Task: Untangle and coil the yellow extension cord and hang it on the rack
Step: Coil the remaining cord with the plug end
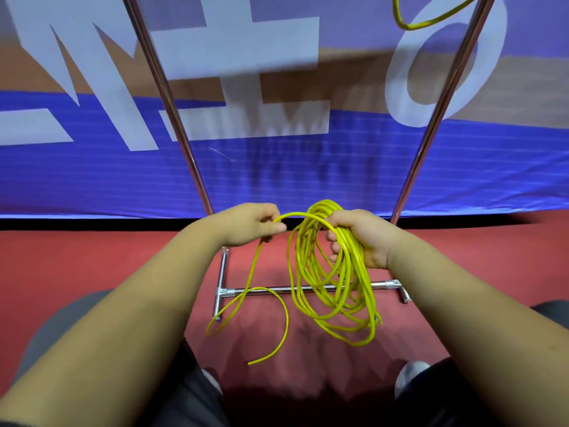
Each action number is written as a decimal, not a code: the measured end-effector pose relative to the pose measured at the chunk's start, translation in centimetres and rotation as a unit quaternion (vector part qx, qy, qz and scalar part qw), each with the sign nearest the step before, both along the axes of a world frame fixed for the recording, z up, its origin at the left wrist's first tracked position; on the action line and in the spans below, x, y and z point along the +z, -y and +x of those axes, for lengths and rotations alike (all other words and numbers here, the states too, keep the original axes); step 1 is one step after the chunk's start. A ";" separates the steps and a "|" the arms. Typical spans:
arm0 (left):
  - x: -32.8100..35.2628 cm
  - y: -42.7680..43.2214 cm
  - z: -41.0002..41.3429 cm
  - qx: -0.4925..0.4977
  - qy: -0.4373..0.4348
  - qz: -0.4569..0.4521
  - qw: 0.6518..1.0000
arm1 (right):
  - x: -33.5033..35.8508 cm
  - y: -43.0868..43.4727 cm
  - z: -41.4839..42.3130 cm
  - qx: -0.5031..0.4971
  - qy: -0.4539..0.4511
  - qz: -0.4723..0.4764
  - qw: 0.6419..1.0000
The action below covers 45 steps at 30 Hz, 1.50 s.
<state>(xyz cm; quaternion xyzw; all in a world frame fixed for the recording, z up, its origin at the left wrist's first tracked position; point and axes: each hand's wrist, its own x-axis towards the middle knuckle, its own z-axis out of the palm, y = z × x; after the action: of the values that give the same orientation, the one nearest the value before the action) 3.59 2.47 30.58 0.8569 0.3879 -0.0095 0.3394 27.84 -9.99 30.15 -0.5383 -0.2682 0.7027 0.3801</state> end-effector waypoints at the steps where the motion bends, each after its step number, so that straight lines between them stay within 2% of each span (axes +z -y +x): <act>1: -0.2 -0.3 -0.6 0.010 0.025 -0.064 0.998 | 0.0 0.0 0.2 0.000 0.004 0.000 1.000; 3: 0.0 -0.2 -0.8 0.049 0.107 -0.140 0.983 | 0.0 0.1 0.7 0.008 0.016 -0.001 1.000; 6: 1.5 0.7 0.2 0.066 0.178 -0.096 0.977 | -0.4 0.1 1.1 0.020 -0.001 -0.010 1.000; 10: 2.2 3.0 2.7 0.033 0.176 -0.071 0.981 | -0.4 -0.1 1.0 0.029 -0.031 -0.001 0.999; 14: 1.7 4.0 4.7 0.080 0.102 0.047 0.990 | 0.2 0.1 0.3 0.053 -0.013 0.028 0.998; 16: 1.3 2.9 3.7 0.066 0.068 0.028 0.995 | 0.3 0.1 0.4 0.052 -0.004 0.036 0.998; 17: 1.0 2.0 2.7 0.035 0.022 0.012 0.999 | 0.5 0.1 0.5 0.049 -0.005 0.035 0.998; 20: -0.8 -0.5 -0.9 -0.045 -0.178 -0.004 0.983 | 0.8 0.1 1.3 0.036 -0.038 0.045 0.998; 22: -2.1 -1.5 -2.4 -0.028 -0.229 0.005 0.973 | 1.0 0.2 2.0 0.035 -0.043 0.052 0.997; 24: -3.0 -2.4 -3.1 0.036 -0.232 0.028 0.972 | 1.1 0.4 2.4 0.036 -0.037 0.052 0.997; 28: -5.0 -4.6 -4.2 0.188 -0.183 0.095 0.960 | 1.2 0.6 3.1 0.038 -0.044 0.041 0.997; 32: -6.4 -5.1 -5.4 0.274 -0.148 0.097 0.945 | 1.2 0.6 3.5 0.033 -0.067 0.066 0.995; 37: -5.3 -5.0 -4.1 0.284 0.019 0.102 0.953 | 0.8 0.5 3.9 0.048 -0.086 0.060 0.993; 39: -4.2 -4.7 -3.1 0.301 0.134 0.033 0.944 | 0.3 0.3 3.9 0.074 -0.097 0.057 0.991; 41: -3.2 -4.1 -2.2 0.325 0.239 -0.071 0.912 | 0.0 0.2 4.0 0.088 -0.104 0.051 0.989; 43: -2.3 -3.7 -1.8 0.333 0.264 -0.074 0.902 | -0.2 0.1 4.1 0.093 -0.102 0.050 0.989; 45: -1.7 -3.9 -1.9 0.323 0.244 -0.016 0.914 | -0.2 0.1 4.1 0.079 -0.113 0.052 0.989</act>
<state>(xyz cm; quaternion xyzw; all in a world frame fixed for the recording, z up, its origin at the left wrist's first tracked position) 1.65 6.32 28.89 0.6551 0.5482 0.3042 0.4217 31.93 -10.11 29.95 -0.4119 -0.3009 0.7723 0.3786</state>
